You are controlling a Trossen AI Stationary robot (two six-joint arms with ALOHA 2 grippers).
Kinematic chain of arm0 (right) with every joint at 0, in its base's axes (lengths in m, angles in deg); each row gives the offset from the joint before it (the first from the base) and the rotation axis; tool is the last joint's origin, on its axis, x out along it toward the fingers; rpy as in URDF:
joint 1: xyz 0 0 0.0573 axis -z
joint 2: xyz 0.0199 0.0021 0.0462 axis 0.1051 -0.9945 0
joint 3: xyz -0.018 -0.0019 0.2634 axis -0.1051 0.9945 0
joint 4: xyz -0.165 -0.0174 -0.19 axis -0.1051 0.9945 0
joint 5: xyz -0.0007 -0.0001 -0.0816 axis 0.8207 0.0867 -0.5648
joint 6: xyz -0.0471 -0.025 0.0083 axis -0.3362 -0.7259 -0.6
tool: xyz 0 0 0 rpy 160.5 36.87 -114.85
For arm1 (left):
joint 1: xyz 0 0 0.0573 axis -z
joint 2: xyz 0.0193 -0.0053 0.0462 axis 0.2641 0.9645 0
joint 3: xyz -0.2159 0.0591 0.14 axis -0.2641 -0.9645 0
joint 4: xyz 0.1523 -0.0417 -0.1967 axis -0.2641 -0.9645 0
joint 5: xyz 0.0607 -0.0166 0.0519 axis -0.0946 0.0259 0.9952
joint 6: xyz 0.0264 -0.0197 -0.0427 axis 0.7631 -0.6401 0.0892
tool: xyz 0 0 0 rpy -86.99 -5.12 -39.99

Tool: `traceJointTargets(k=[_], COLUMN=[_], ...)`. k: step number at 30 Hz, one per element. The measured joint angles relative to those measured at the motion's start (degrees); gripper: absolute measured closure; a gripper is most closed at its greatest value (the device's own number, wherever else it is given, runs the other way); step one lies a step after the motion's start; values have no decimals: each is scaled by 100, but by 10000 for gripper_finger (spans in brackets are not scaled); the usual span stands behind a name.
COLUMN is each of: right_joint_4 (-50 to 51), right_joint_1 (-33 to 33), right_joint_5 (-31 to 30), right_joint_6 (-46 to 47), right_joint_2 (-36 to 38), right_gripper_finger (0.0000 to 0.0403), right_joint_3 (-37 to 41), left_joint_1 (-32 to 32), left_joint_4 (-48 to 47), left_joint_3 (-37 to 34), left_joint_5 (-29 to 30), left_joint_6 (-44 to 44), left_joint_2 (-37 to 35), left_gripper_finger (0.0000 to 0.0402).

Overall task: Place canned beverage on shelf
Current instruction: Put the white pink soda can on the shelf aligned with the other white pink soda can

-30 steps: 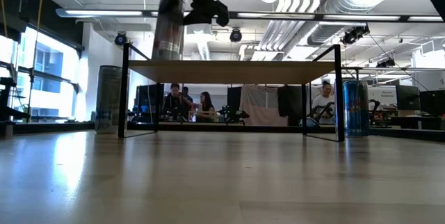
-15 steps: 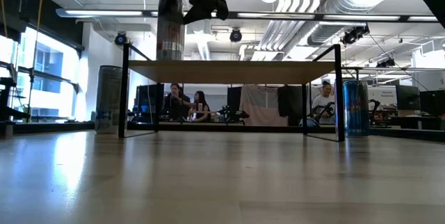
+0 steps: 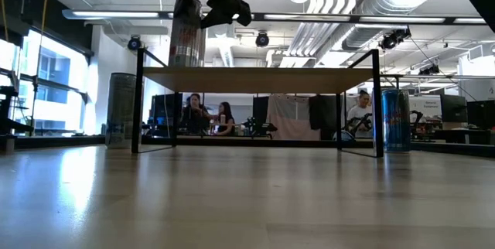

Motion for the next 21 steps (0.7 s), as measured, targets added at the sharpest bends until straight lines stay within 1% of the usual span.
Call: traceJointTargets(k=[7, 13, 21], right_joint_4=[110, 175, 192], right_joint_1=[0, 0, 2], right_joint_5=[2, 159, 226], right_joint_6=[144, -43, -15], right_joint_2=[5, 15, 20], right_gripper_finger=[166, 166, 166], right_joint_3=[0, -4, -4], left_joint_1=[0, 0, 0], left_joint_4=[-4, -5, -5], left_joint_3=[0, 0, 0], left_joint_5=[-60, -184, -219], left_joint_6=[6, 10, 3], left_joint_2=[0, 0, 0], left_gripper_finger=[103, 103, 103])
